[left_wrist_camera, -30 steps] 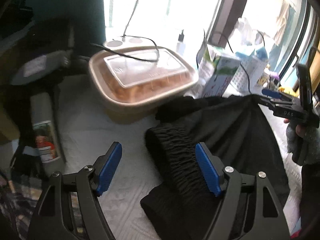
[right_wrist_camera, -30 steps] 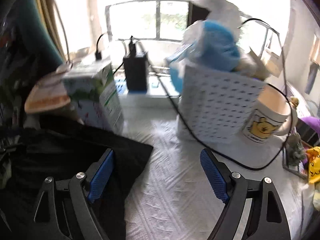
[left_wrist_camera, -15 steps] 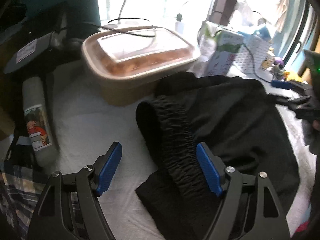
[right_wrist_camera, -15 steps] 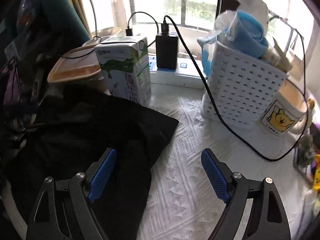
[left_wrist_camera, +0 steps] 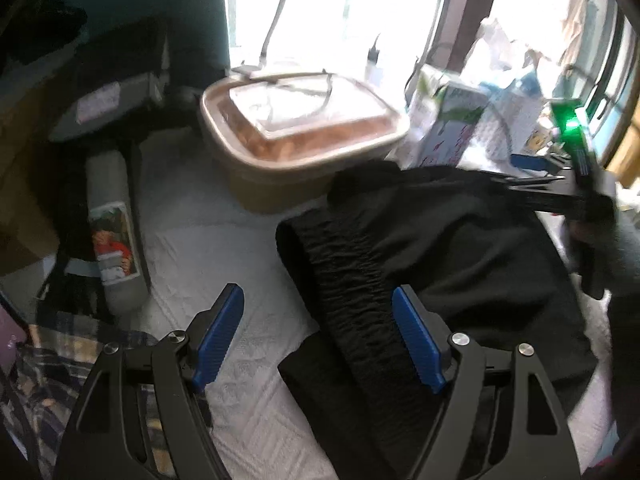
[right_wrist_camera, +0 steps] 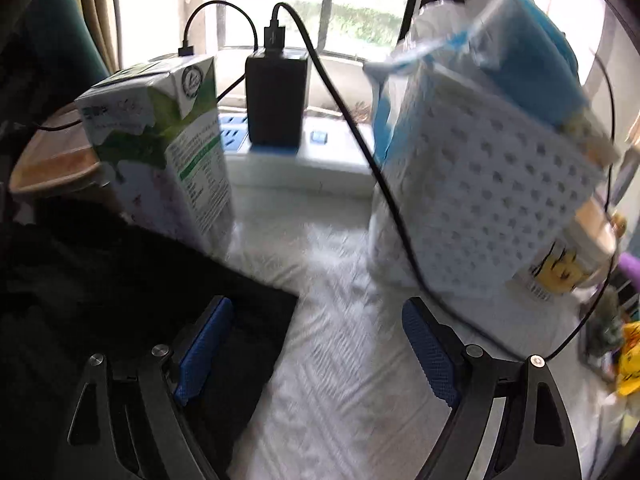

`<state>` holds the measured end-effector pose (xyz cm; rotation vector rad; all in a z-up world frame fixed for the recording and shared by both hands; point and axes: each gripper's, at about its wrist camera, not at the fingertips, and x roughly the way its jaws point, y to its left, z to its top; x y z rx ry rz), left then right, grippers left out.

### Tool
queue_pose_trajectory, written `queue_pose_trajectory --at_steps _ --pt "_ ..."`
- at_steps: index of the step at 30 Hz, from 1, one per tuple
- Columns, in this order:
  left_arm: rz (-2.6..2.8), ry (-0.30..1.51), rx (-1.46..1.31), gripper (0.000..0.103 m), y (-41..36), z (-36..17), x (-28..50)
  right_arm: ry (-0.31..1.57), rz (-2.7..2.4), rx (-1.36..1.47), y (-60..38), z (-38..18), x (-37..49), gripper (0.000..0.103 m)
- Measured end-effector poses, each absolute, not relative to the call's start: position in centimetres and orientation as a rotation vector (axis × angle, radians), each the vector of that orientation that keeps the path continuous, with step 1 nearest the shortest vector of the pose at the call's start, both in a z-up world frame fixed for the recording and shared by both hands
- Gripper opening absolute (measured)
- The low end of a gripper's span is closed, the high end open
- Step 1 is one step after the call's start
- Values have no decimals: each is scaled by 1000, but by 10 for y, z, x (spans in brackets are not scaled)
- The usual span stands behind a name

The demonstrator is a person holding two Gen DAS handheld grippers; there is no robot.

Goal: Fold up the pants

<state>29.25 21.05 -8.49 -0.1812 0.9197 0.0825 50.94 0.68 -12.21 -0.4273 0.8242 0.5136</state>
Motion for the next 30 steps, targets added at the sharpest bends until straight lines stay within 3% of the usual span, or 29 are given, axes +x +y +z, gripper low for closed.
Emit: queue_pose_trajectory --at_steps 7,21,30 --pt "92 870 -201 77 213 -63 262 795 570 -383 -13 -94 485 88" --pt "-9 943 -374 77 184 -109 219 909 711 -361 -35 -140 379 87" --pt "-35 944 -384 77 177 -102 211 887 694 -289 -65 -113 353 88"
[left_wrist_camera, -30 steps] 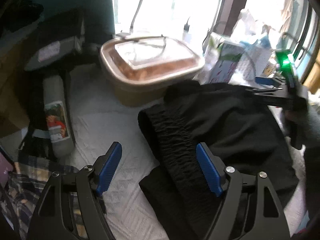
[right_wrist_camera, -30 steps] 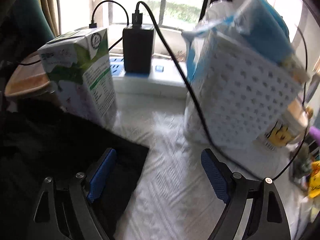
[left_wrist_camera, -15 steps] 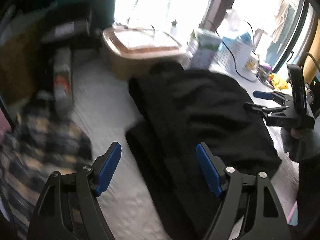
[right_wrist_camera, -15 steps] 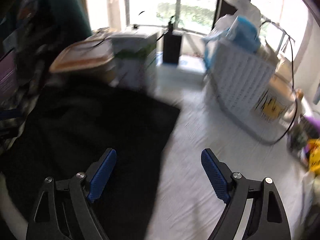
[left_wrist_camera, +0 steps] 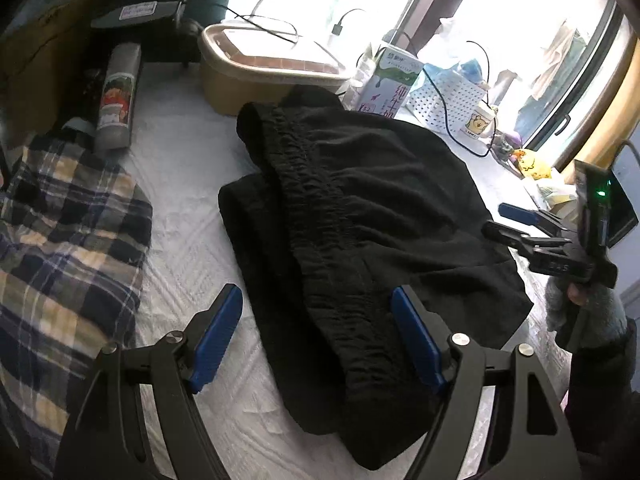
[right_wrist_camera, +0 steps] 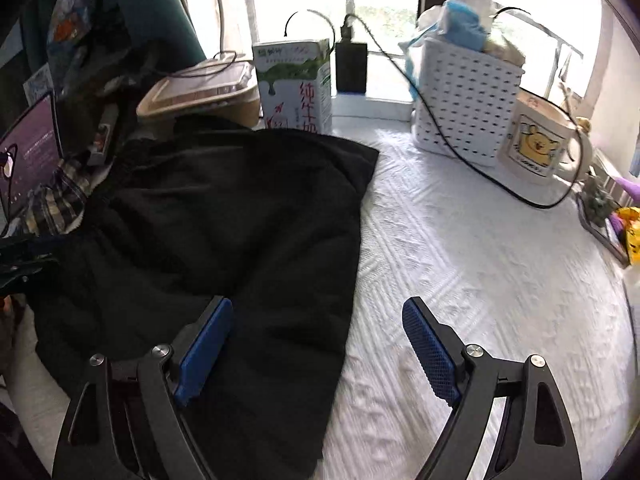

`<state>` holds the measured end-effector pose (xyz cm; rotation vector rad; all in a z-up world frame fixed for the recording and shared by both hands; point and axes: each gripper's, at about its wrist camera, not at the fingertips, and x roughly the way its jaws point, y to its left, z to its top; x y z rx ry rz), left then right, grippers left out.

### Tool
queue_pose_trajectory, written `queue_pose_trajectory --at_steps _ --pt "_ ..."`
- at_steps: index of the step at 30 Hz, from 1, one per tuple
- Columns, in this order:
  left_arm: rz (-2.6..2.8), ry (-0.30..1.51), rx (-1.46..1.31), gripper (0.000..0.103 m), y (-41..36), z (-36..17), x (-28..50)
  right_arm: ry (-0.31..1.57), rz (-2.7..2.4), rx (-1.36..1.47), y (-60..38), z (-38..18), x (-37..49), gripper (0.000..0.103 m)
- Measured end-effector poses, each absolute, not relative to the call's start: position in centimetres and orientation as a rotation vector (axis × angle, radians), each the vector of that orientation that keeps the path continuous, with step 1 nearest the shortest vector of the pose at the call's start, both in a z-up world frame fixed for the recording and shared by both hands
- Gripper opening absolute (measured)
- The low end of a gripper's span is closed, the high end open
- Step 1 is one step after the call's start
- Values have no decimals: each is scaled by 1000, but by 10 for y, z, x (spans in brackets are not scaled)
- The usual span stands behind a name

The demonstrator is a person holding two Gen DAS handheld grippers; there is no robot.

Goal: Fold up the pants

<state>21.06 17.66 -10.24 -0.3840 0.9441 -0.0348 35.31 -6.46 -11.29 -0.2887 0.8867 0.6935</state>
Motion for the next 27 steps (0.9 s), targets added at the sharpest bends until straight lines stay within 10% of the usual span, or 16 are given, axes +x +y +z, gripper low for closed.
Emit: queue_pose_trajectory --at_steps 15,27 --pt "-15 931 -248 77 156 -113 194 805 591 -497 -83 -126 282 87" --pt "19 905 -361 77 166 -110 196 899 693 -79 -129 -117 323 88"
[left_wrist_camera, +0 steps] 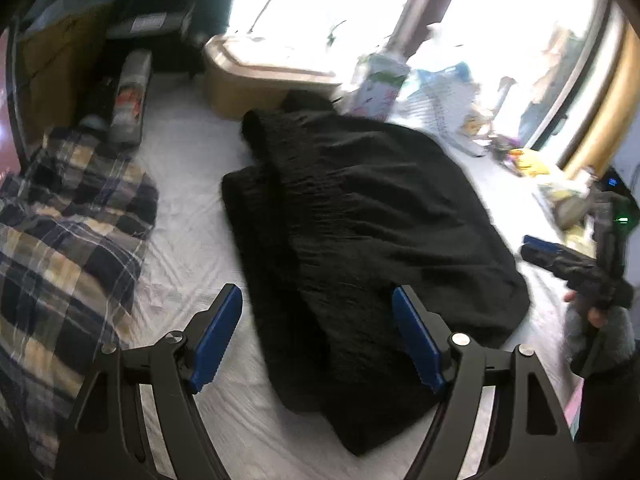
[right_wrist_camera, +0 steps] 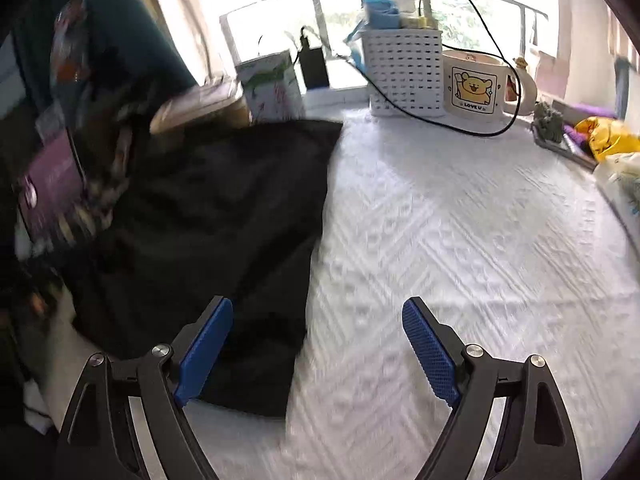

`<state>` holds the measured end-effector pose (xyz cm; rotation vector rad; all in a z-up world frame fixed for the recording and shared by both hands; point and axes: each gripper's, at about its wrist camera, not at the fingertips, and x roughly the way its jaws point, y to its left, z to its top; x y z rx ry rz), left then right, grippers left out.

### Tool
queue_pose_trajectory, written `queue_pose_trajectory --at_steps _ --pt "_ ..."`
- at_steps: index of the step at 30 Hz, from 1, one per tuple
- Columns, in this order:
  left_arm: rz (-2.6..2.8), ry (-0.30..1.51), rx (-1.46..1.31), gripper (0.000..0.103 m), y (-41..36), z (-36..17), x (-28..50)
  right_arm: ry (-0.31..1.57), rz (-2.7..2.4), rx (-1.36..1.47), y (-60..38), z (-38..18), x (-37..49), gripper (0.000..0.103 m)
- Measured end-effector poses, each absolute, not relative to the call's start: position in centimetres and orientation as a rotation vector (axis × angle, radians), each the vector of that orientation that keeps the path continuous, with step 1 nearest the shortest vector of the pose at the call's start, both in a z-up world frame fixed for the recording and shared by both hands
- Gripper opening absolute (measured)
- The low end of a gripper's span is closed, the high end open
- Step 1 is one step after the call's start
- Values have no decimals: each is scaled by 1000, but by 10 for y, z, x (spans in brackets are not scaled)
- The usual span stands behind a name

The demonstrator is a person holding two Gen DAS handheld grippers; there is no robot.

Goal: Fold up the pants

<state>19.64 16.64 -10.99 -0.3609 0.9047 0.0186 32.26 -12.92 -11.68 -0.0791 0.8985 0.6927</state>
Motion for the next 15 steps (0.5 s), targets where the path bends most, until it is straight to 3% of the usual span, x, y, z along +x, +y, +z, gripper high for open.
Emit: queue_pose_trajectory --at_steps 7,10,12,15 --pt "16 933 -308 84 158 -113 211 967 770 2 -107 -123 331 86" --pt "1 907 -291 87 156 -115 210 951 794 -8 -100 -124 330 81" --pt "-7 903 -296 87 157 -116 211 950 808 -3 -95 -124 335 69" --pt "-19 896 -328 87 161 -116 216 959 832 32 -86 -125 351 69"
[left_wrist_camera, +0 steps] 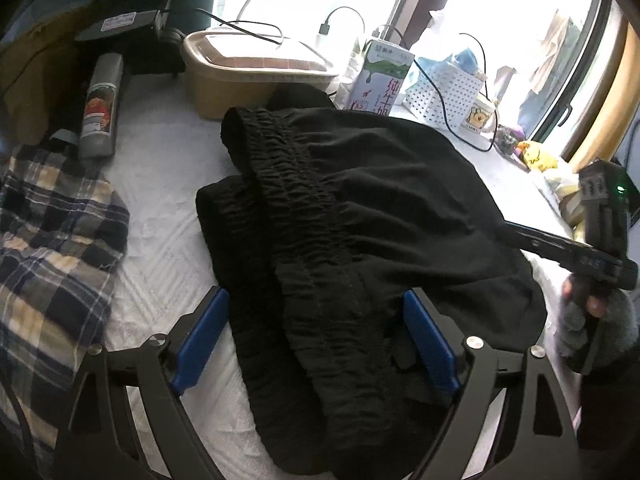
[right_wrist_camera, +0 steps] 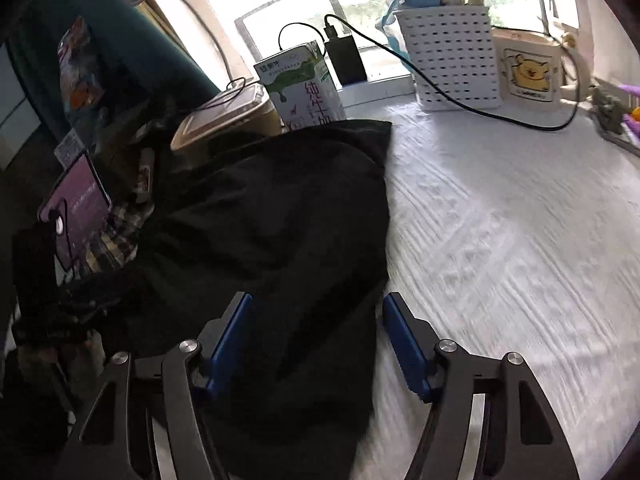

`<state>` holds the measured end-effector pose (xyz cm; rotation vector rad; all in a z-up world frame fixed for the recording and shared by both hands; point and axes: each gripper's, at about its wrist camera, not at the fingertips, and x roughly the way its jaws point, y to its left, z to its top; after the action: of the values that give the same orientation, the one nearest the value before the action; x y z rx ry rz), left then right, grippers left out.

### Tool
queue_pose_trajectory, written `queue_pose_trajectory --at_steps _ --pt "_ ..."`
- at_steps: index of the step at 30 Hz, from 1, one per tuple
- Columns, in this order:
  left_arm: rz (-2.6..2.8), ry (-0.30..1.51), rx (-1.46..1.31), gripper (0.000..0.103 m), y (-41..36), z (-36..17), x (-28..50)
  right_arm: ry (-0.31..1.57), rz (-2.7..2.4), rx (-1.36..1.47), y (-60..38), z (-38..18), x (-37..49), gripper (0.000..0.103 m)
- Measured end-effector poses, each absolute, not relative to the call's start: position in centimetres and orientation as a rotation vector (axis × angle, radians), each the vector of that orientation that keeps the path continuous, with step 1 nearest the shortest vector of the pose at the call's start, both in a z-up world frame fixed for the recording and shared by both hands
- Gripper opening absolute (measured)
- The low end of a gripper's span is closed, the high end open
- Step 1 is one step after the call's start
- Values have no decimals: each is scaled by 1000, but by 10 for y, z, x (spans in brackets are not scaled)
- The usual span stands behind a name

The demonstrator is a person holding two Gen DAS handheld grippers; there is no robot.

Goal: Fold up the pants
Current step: 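Close both grippers on the elastic waistband of the pants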

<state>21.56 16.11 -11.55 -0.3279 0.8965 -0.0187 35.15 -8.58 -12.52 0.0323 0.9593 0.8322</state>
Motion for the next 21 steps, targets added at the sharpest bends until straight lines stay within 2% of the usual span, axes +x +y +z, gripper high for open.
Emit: queue_pose_trajectory --at_steps 5,7,8,10,11,12,13,14,15,16,17,21 --pt "-37 864 -343 87 162 -115 222 986 868 58 -64 -126 371 69" --pt "-41 850 -335 79 160 -116 224 977 879 72 -59 -126 373 69" --pt "-42 846 -322 70 158 -115 225 969 885 74 -56 -127 373 69" --pt "-44 852 -294 69 152 -115 228 960 892 55 -51 -126 370 69" --pt "-41 853 -285 67 150 -115 229 954 887 38 -49 -126 369 64" --pt "-41 854 -279 60 149 -115 230 954 879 20 -46 -126 367 47" --pt "-45 858 -279 57 147 -114 232 950 864 9 -45 -127 366 43" --pt "-53 861 -284 47 145 -115 234 947 853 7 -46 -127 366 35" --pt "-69 865 -290 38 143 -115 236 955 858 13 -46 -128 366 20" --pt "-107 883 -317 37 138 -117 239 959 859 21 -47 -129 366 16" --pt "-117 880 -318 26 133 -116 240 953 853 22 -47 -129 365 15" --pt "-167 872 -267 23 108 -111 242 905 839 36 -58 -118 353 11"
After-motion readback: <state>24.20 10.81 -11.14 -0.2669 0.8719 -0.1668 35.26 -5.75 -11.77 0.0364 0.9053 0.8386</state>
